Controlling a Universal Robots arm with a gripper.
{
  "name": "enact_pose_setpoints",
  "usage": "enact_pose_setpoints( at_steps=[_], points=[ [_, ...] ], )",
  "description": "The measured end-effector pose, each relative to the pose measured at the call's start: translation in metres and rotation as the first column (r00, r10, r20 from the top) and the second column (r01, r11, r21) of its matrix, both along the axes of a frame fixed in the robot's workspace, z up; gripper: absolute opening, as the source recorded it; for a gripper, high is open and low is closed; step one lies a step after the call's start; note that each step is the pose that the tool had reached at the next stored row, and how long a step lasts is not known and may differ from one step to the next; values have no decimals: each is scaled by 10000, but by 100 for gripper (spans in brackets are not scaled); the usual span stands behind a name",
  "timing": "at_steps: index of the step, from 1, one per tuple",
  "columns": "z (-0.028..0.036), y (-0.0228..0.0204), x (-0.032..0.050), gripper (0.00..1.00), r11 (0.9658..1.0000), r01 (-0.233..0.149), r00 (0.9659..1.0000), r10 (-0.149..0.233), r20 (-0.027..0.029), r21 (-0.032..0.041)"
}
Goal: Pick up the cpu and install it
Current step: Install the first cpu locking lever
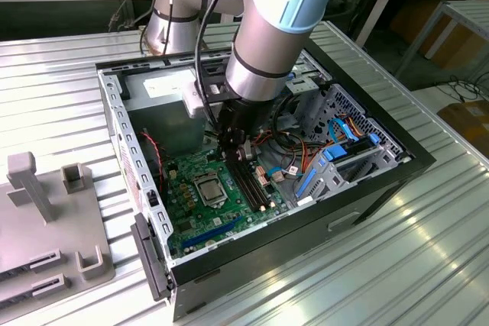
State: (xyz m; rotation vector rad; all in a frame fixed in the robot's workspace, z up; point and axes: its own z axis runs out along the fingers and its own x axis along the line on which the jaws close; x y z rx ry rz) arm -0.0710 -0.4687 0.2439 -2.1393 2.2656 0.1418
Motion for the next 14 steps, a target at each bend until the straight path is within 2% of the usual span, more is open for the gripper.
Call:
enact_pose_setpoints(
  at_steps=[3, 4, 7, 14],
  points=[
    [-1, -2, -1, 11, 9999, -134, 9999, 134, 5, 0],
    [-3, -2, -1, 11, 9997, -225, 9997, 225, 48, -2],
    [-5, -2, 0, 11, 9992, -401, 9991, 401, 130, -4],
    [-5, -2, -4, 11, 9989, -479, 9988, 479, 138, -4]
  ],
)
